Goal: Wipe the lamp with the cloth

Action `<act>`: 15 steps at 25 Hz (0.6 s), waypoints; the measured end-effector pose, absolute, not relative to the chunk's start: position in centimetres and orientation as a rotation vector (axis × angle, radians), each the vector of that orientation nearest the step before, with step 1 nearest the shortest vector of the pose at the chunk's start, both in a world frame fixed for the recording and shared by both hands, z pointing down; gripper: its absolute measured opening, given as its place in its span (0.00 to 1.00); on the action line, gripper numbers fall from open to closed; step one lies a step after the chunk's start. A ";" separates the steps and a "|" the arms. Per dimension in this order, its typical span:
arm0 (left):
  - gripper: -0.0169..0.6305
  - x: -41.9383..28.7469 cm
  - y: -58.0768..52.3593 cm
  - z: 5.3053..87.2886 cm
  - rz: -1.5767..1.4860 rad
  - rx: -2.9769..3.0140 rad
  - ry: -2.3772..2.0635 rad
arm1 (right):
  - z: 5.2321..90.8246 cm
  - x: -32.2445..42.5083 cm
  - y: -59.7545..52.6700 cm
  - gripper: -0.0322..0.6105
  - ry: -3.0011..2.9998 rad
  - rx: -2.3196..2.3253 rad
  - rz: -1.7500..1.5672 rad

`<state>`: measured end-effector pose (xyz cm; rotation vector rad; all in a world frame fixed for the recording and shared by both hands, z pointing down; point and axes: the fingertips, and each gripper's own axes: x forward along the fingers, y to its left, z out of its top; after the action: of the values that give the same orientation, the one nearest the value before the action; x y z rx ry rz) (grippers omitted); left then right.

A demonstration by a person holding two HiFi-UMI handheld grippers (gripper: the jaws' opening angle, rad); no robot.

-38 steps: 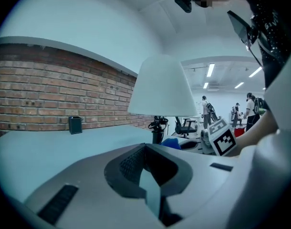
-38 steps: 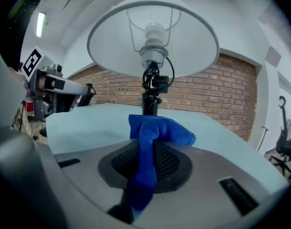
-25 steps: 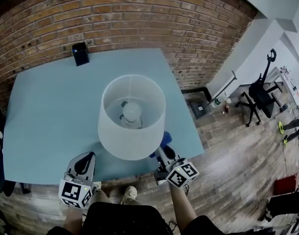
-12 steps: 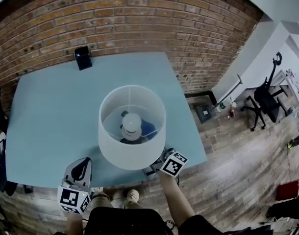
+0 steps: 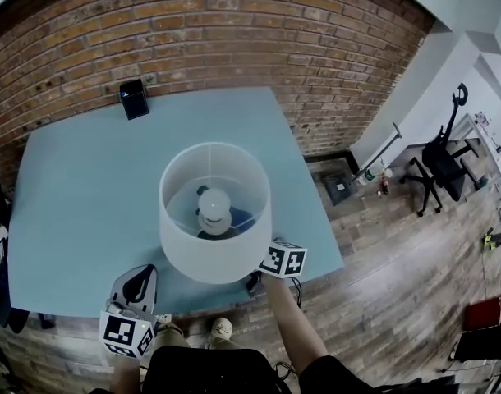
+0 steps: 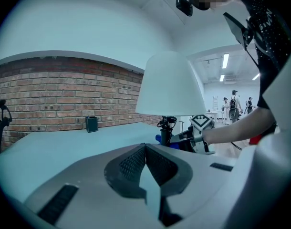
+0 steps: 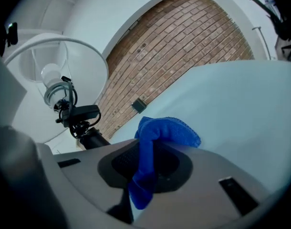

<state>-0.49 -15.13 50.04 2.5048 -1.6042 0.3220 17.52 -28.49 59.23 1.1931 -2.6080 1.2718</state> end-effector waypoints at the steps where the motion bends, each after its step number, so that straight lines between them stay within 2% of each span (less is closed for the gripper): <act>1: 0.04 -0.4 -15.2 50.0 0.318 2.511 -1.599 | 59.2 18.2 -28.6 0.14 -2.587 1.237 1.265; 6: 0.04 -1.0 -15.7 49.1 0.291 2.532 -1.598 | 56.2 24.2 -27.0 0.14 -2.632 1.586 1.237; 15: 0.04 -0.9 -14.8 48.1 0.221 2.567 -1.633 | 47.2 33.0 -19.6 0.14 -2.524 2.172 0.570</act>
<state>-0.93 -14.83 48.10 2.5674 -1.6327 0.2212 33.03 -19.62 47.22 2.1717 -2.5238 0.5695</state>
